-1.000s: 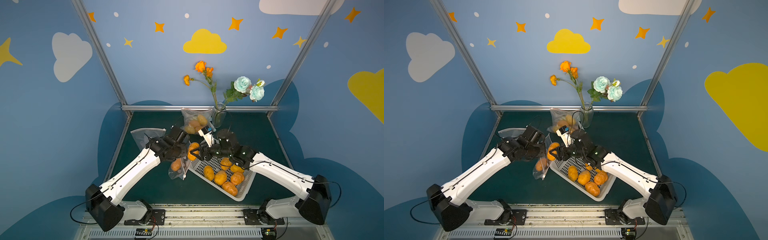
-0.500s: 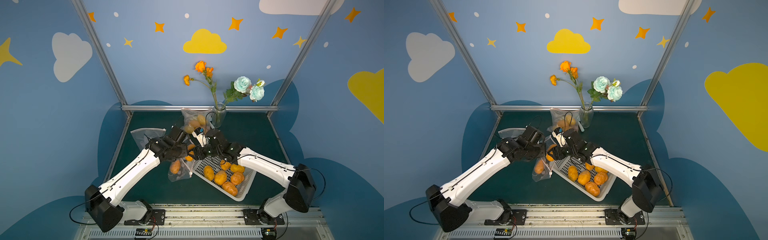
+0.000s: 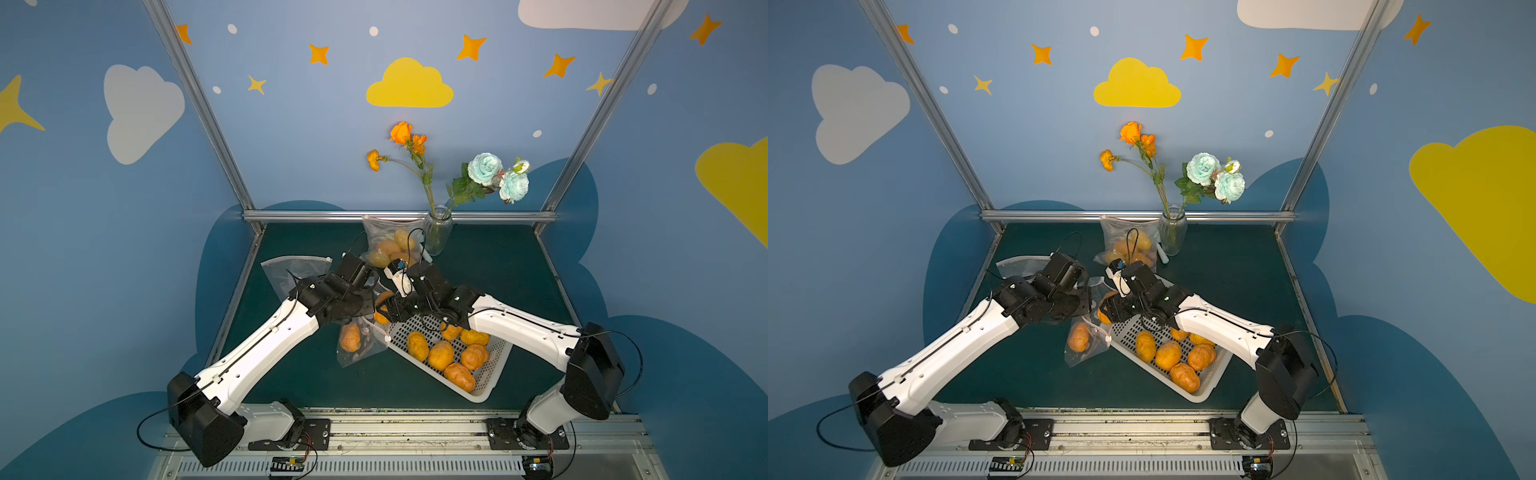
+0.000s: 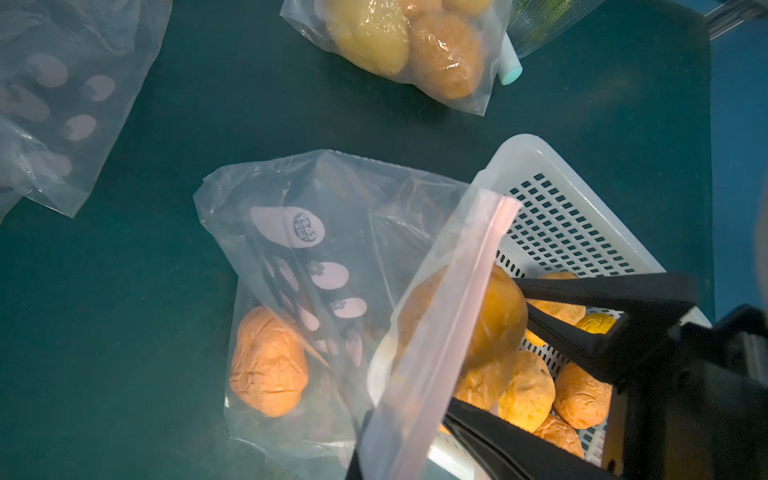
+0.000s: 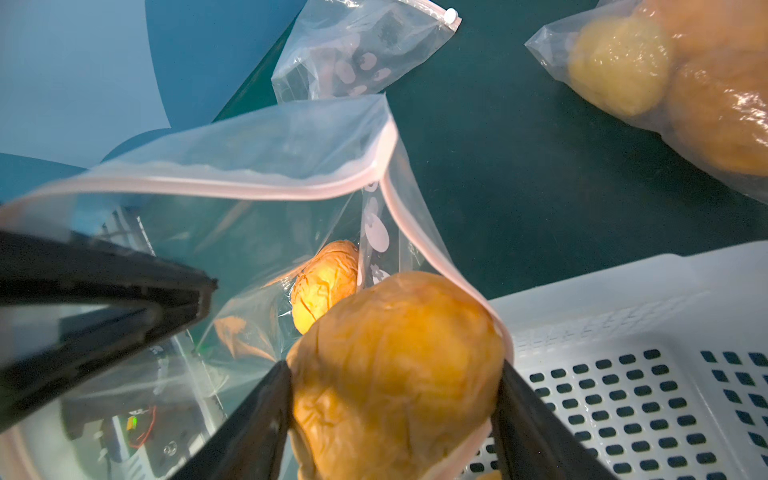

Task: Put the potatoes into a zipper bag and zip it
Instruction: Place the potato into the zipper food storage bag, then pick up the potato from the basket.

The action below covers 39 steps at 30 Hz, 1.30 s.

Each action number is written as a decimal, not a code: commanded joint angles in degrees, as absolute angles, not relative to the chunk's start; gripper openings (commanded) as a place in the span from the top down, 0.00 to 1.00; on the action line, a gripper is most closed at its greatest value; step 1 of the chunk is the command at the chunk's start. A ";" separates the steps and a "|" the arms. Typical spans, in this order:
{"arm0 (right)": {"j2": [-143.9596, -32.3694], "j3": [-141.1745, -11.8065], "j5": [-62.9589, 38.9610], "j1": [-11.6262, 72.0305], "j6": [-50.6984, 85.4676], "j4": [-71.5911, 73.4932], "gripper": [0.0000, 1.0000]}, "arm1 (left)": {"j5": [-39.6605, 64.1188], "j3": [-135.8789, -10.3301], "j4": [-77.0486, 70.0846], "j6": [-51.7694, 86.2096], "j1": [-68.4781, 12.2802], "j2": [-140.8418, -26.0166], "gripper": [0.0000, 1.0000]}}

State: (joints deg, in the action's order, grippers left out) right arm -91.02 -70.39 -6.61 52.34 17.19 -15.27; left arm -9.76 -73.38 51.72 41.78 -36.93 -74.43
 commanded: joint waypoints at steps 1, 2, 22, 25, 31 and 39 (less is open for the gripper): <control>-89.26 -69.69 -6.41 53.02 16.27 -14.95 0.28 | -10.37 -72.88 51.59 41.50 -37.05 -73.26 0.96; -89.01 -69.48 -6.58 53.13 16.26 -14.77 0.26 | -10.37 -72.86 51.59 41.50 -37.13 -73.23 0.96; -75.02 -60.32 4.51 53.70 20.38 -15.86 0.15 | -10.72 -72.69 51.59 41.73 -37.09 -73.15 0.96; -71.26 -55.68 12.35 53.54 23.29 -16.76 0.15 | -10.72 -72.69 51.59 41.70 -37.12 -73.30 0.96; -67.53 -44.98 12.22 53.54 29.65 -13.81 0.17 | -10.80 -72.77 51.65 41.61 -37.13 -73.17 0.96; -74.08 -42.46 4.81 53.70 34.50 -12.93 0.19 | -10.81 -72.63 51.50 41.74 -37.08 -73.02 0.96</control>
State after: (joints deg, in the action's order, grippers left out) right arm -71.44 -42.09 7.22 53.41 32.16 -14.13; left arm -10.31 -73.38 51.72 41.78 -36.93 -74.17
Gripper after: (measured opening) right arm 0.809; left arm 0.047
